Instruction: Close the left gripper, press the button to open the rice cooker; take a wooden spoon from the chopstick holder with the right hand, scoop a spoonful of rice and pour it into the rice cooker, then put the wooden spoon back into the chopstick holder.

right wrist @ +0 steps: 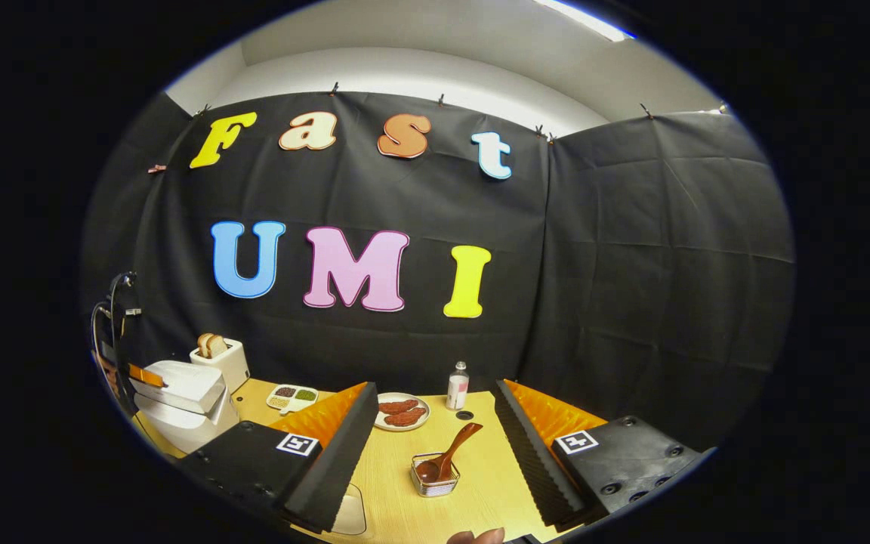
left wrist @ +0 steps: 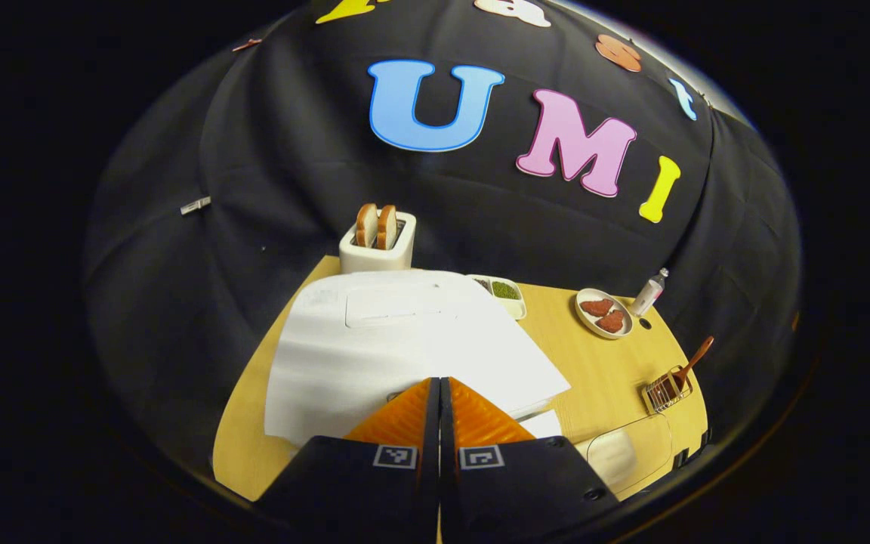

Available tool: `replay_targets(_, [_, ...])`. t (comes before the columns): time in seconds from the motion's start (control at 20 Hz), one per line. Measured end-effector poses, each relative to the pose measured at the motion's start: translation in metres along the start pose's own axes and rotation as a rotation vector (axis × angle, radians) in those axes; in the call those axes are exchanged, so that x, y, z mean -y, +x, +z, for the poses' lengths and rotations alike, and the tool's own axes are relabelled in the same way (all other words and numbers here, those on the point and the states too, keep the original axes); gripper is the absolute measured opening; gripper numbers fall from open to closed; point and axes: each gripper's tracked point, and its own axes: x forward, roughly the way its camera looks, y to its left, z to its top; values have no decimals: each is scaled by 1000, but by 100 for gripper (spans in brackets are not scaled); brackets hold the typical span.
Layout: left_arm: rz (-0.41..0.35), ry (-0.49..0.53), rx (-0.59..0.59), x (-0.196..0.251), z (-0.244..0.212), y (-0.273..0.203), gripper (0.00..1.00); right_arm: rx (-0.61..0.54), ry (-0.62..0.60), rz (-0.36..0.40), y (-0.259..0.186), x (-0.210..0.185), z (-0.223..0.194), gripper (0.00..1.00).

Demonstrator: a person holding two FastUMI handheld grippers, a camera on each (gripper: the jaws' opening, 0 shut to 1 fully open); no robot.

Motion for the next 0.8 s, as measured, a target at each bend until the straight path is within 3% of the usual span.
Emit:
replay_targets(0.55, [168,107,354,-11,89,-46,8,8,-34,0,-14,10,1,98])
replay_targets(0.7, [140,107,387,-2,88,-60,10,-2,-22,4,-16,13,-2,98])
replay_targets(0.75, [131,103,400,1,88,-65,35,-2,-22,5,-16,14,-2,98])
replay_targets(0.8, [120,103,411,2,88,-69,50,-2,-23,8,-16,14,-3,98])
